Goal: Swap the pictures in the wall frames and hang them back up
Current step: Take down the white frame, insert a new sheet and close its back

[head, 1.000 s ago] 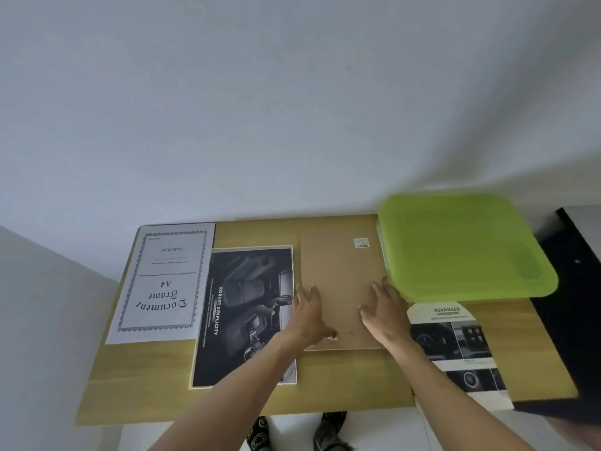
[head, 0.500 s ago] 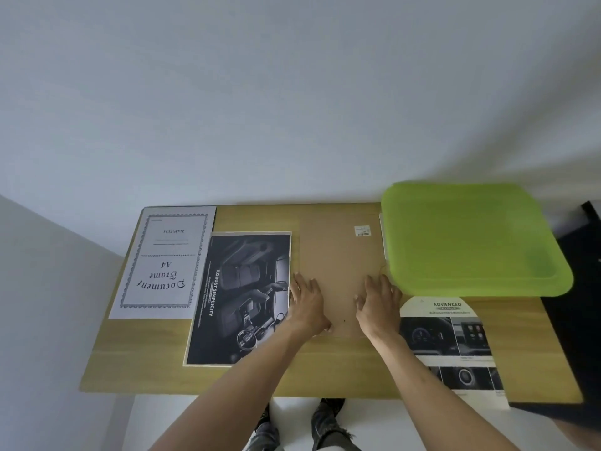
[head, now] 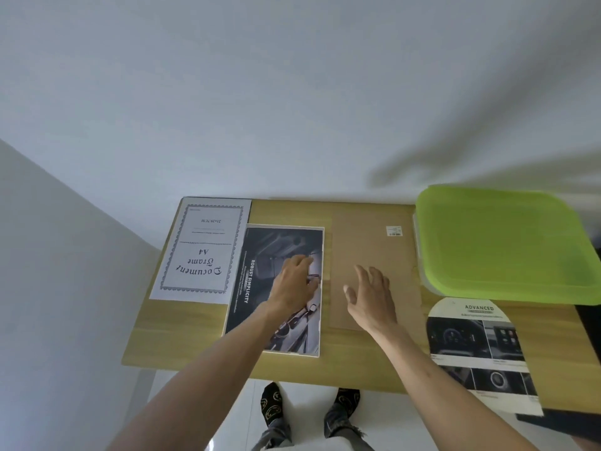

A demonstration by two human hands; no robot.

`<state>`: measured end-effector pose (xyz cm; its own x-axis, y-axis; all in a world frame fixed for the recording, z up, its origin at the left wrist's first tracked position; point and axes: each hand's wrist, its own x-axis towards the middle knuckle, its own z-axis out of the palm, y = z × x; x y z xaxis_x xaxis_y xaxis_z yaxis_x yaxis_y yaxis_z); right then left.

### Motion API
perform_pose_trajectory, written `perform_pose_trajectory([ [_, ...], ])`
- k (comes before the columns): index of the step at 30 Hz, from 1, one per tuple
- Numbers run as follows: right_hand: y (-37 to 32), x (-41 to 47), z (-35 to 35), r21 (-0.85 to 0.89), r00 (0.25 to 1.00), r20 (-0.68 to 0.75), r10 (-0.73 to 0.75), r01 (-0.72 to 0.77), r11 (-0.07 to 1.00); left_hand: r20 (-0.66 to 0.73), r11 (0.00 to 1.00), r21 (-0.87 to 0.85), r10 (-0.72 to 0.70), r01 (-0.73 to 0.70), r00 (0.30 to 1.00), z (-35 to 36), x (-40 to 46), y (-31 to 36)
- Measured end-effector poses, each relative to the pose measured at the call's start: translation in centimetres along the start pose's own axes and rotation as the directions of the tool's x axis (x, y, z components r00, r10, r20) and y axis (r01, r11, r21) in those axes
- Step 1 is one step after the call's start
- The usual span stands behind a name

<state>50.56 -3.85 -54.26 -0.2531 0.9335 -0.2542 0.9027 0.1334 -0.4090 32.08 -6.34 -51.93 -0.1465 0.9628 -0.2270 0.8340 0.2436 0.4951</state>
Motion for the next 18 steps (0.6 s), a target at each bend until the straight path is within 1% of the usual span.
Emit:
perform_pose_trajectory([
  [3, -3.1, -0.5, 1.0, 0.024, 0.997, 0.062, -0.055, 0.053, 0.998, -0.011, 0.997, 0.058, -0.043, 0.044, 0.999, -1.9, -1.3, -3.9],
  [5, -4.8, -0.9, 2.0, -0.016, 0.991, 0.116, -0.071, 0.073, 0.997, 0.045, 0.988, 0.139, -0.078, 0.071, 0.996, -2.5, -2.4, -6.6],
  [7, -6.1, -1.4, 3.3, -0.071, 0.985, 0.161, -0.055, 0.067, 0.995, 0.13, 0.973, 0.216, -0.108, 0.078, 0.986, -2.8, -3.4, -9.1],
  [10, -7.5, -2.0, 4.9, -0.135, 0.982, 0.19, 0.004, 0.022, 0.991, 0.244, 0.954, 0.298, -0.108, 0.032, 0.964, -2.7, -4.4, -12.0],
  [12, -8.1, -2.3, 5.5, -0.17, 0.975, 0.218, 0.049, -0.012, 0.985, 0.292, 0.941, 0.337, -0.101, -0.003, 0.951, -2.6, -4.8, -13.1],
  [14, -8.9, -2.5, 6.1, -0.174, 0.966, 0.237, 0.102, -0.061, 0.983, 0.31, 0.938, 0.346, -0.093, -0.021, 0.946, -2.5, -5.1, -14.0],
  [18, -10.4, -2.7, 7.1, -0.1, 0.95, 0.251, 0.187, -0.167, 0.981, 0.307, 0.955, 0.294, -0.058, -0.037, 0.95, -1.9, -5.5, -14.9],
])
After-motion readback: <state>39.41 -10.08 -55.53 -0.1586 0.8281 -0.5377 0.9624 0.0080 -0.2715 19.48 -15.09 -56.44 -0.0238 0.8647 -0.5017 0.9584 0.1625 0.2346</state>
